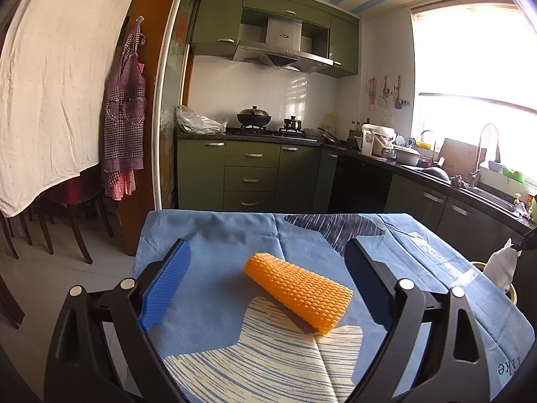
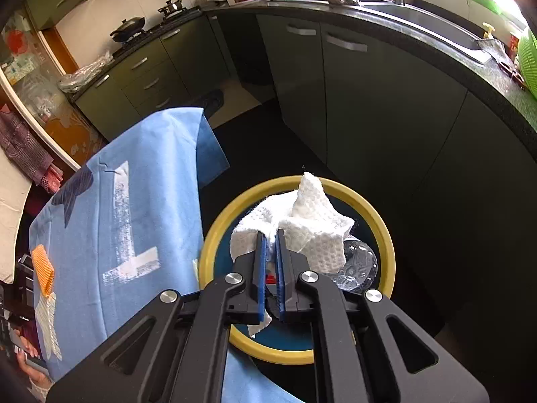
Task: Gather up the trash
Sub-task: 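Carry the white towel over the bin and open the right gripper, then grasp the orange foam fruit net with the left gripper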
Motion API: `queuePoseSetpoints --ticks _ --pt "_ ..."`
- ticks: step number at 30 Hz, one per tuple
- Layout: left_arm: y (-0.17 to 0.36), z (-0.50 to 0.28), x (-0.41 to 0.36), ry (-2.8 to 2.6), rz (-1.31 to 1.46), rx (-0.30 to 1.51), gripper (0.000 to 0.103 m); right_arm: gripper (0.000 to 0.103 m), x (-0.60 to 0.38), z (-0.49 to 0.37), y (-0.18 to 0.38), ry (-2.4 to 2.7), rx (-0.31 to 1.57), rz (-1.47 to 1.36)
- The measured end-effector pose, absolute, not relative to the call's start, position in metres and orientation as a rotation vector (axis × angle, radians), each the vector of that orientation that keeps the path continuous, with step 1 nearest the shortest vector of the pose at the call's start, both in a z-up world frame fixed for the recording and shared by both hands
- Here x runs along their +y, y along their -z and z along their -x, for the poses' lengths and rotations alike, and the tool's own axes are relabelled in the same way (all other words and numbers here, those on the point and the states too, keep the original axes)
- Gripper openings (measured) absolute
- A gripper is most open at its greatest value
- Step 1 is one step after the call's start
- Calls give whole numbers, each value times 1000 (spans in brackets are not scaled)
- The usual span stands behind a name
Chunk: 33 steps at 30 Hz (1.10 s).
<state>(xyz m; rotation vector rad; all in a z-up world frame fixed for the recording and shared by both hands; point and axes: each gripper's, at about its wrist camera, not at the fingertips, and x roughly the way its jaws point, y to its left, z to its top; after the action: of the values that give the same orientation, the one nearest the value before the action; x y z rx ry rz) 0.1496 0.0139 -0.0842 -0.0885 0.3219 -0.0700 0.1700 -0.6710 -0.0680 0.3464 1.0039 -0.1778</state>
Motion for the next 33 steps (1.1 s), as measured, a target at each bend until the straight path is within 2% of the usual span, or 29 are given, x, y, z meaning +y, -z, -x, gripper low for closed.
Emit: queuePoseSetpoints --ticks 2,3,4,5,6,14,19,31,33 --pt "85 -150 13 75 84 327 88 8 -672 -169 84 169 1048 -340" --pt "85 -150 13 77 81 327 88 14 -670 -170 91 165 1071 -329" --pt "85 -149 12 79 79 326 88 22 -669 -170 97 157 1090 -316" --pt "85 -149 11 79 74 324 88 41 -670 -167 100 162 1085 -320" --pt "85 -148 10 78 70 322 88 45 -671 -163 100 179 1070 -326" --pt "87 -150 5 101 43 339 88 45 -653 -116 63 129 928 -408" --pt "89 -151 -4 117 8 350 88 45 -644 -117 64 237 947 -311" --pt "92 -155 -12 116 -38 369 89 45 -655 -120 51 206 872 -392" --pt "93 -156 -12 124 -36 378 89 49 -641 -112 46 127 853 -421"
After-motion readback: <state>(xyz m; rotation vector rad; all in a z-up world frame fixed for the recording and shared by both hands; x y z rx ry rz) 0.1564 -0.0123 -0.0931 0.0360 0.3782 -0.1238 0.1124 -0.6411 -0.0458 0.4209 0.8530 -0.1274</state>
